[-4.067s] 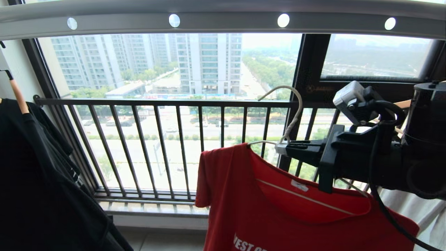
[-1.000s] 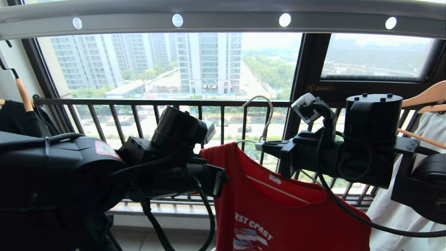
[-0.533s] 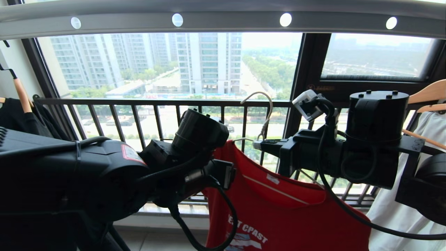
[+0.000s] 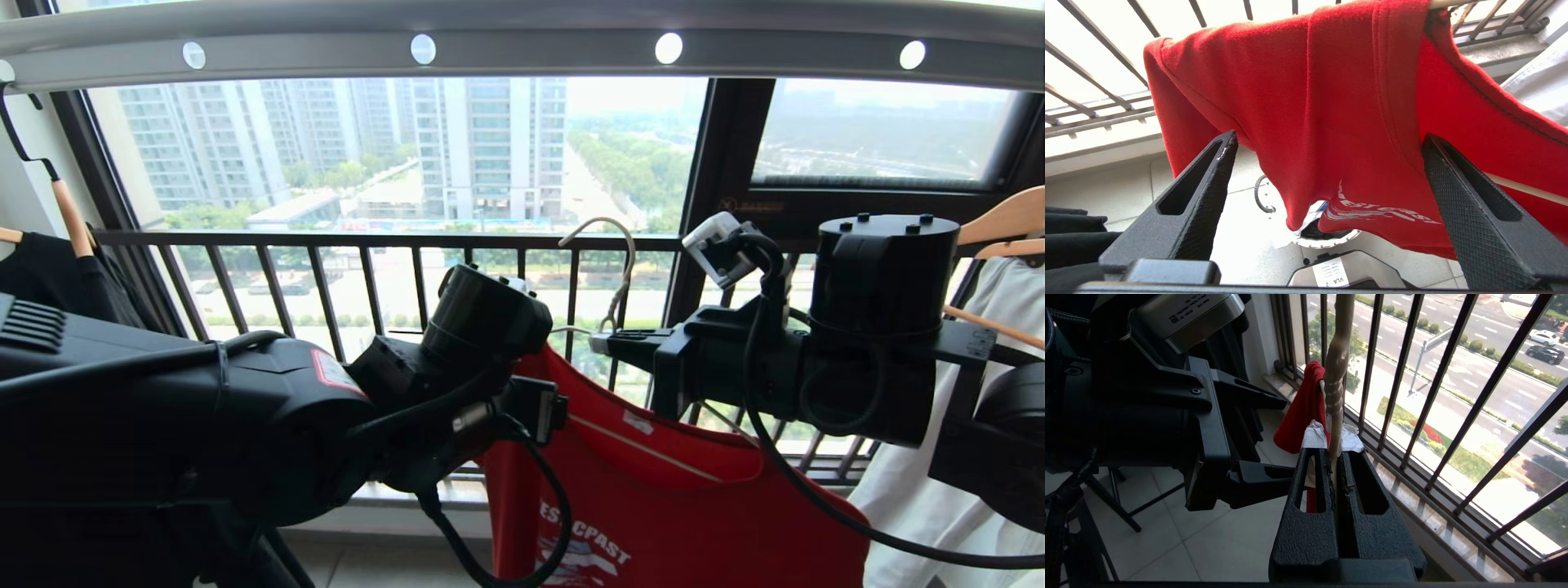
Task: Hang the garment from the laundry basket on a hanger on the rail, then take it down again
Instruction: Take the clothes off the clothes rack
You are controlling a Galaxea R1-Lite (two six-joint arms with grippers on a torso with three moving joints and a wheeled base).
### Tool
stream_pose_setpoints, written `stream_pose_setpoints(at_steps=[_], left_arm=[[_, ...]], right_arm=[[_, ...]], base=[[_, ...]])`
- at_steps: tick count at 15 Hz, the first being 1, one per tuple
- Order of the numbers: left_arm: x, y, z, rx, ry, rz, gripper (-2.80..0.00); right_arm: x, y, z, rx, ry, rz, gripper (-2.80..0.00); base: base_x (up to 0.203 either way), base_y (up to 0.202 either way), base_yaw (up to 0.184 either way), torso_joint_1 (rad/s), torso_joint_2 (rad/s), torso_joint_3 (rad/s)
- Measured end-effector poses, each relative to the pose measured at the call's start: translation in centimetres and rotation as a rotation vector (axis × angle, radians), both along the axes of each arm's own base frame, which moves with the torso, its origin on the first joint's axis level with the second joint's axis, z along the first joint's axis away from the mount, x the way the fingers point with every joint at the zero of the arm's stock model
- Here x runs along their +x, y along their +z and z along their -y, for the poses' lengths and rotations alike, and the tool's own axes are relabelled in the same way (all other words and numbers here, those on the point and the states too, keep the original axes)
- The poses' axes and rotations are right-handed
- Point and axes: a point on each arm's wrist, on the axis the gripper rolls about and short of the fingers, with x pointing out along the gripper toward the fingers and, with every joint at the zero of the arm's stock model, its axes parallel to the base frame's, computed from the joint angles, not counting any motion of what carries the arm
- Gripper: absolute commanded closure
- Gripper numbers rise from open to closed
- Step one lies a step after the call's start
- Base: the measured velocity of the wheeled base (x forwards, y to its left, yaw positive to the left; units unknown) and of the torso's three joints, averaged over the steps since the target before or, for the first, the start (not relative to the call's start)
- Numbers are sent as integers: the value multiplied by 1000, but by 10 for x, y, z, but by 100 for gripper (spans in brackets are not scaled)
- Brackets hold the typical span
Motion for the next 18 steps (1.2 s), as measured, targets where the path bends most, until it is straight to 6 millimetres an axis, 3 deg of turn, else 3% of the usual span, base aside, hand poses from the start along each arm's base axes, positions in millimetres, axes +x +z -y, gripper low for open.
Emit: stream_pose_setpoints(at_steps=[13,14,18], left_arm=[[23,-8,-6,66,132,113,-280],[23,-9,-6,67,133,112,0],[24,-9,-7,69,136,111,0]], right_arm=[[0,2,1,3,-4,5,0],[0,2,1,2,-11,6,0],[0,2,1,-1,-29,10,0]], base=[[0,0,0,0,0,0],[0,0,0,0,0,0],[0,0,0,0,0,0]])
